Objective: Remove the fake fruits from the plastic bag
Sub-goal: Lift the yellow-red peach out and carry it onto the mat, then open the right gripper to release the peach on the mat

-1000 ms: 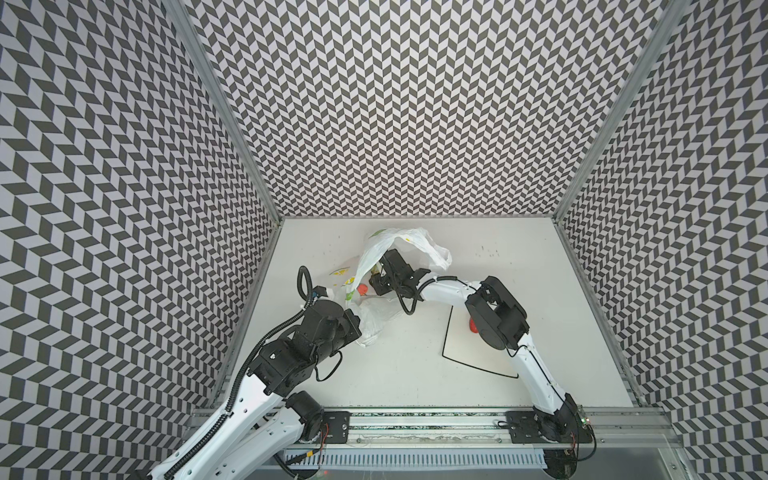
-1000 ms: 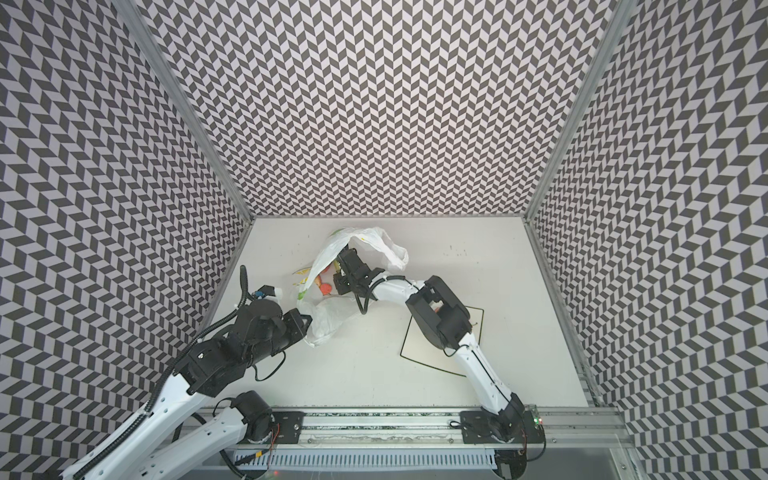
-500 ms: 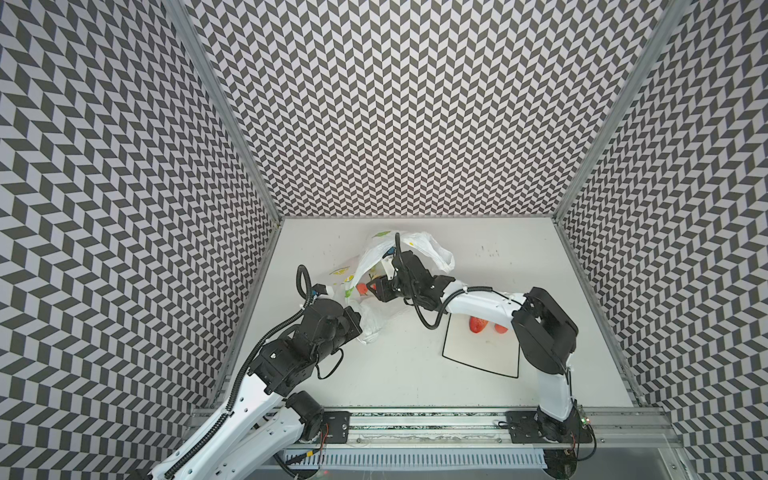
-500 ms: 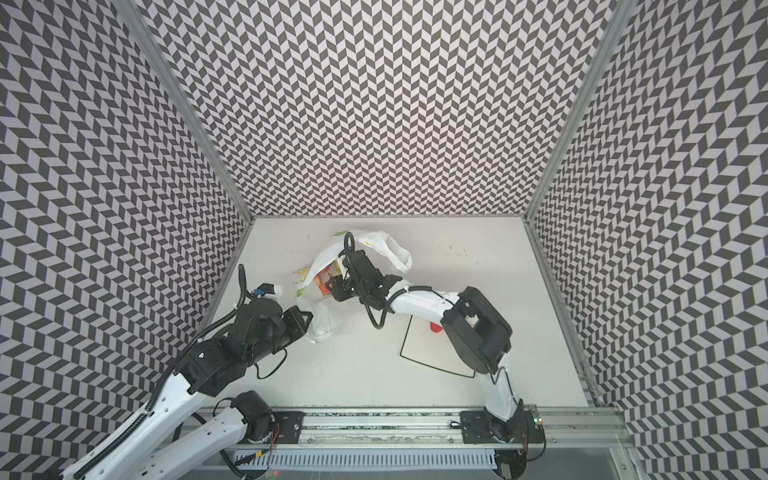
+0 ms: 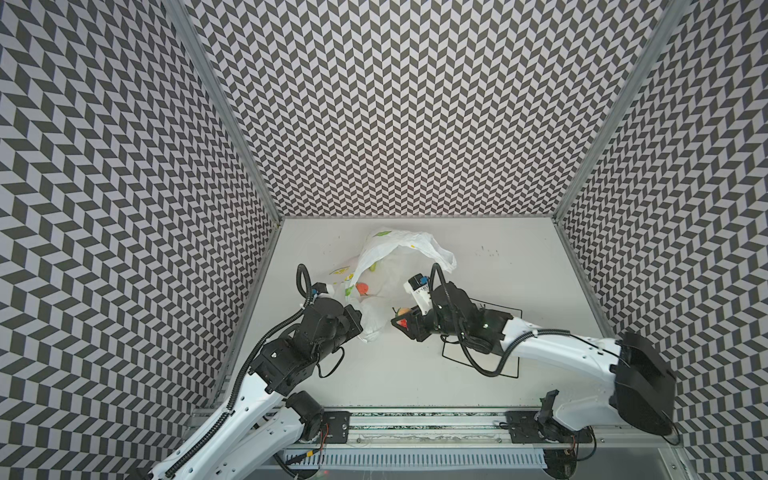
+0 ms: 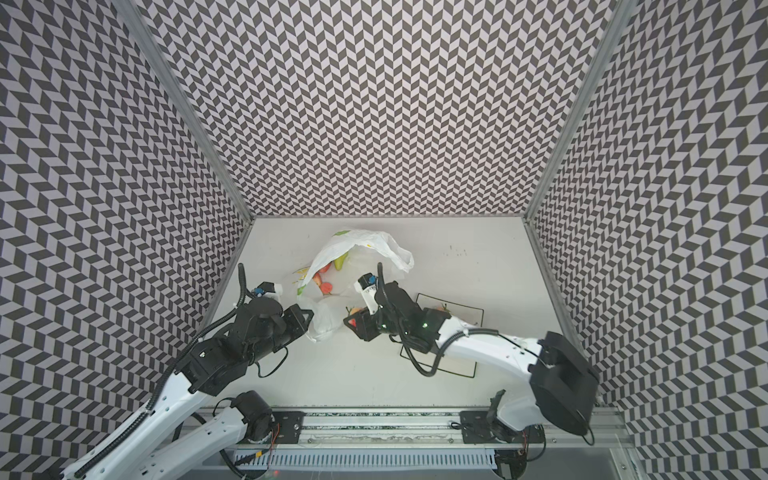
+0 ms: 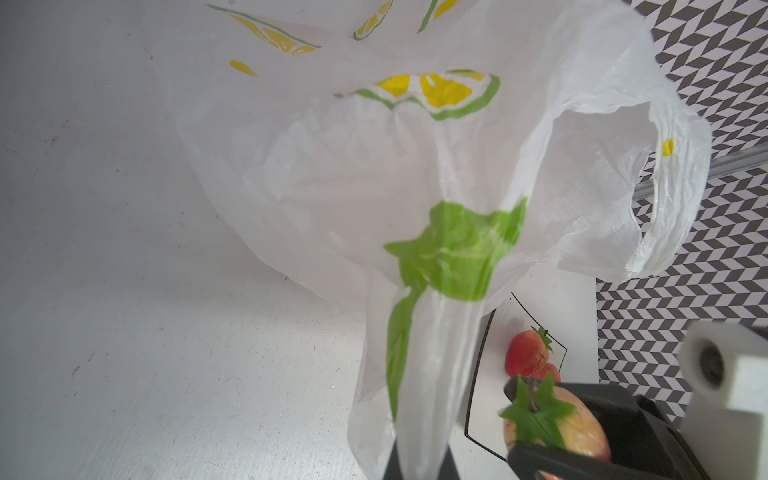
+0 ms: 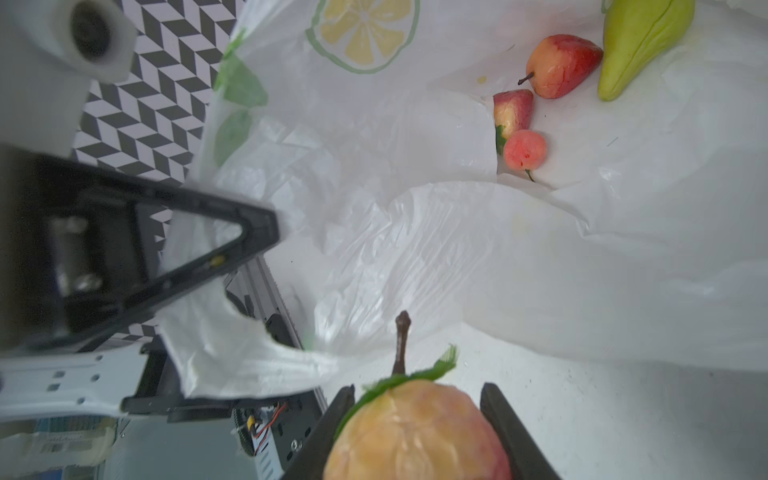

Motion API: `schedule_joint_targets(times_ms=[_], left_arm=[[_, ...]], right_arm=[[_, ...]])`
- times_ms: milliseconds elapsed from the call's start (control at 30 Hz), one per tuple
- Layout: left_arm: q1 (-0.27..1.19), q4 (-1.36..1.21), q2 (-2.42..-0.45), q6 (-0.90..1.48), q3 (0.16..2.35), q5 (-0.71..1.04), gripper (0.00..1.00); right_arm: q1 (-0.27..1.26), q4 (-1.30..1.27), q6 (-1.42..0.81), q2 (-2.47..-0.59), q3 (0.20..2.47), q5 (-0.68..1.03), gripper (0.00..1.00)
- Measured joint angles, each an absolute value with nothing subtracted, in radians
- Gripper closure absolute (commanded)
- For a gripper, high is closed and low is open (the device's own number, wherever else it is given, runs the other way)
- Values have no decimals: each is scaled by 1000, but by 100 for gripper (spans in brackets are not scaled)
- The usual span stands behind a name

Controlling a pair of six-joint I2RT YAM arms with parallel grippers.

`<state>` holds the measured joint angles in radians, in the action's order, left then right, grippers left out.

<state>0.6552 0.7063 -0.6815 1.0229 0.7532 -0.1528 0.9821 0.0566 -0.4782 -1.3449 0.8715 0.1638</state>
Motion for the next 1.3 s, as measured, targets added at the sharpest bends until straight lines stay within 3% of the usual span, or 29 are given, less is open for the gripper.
schedule_joint_targets(times_ms=[267,433,933,1300], left_arm=[[655,704,-682,1023,753,-152,100],[655,704,-676,1023,752,-152,100],[655,707,-673,1023,749,-150,100],[655,712,-646,1040,736,-149,100]], right_arm=[[986,211,-586,-998,611,-61,64],[973,272,-689,-902,460,-184,63],[845,41,-807,-1028,291,-250,52],[839,26,-783,-1068,296,-253,30]])
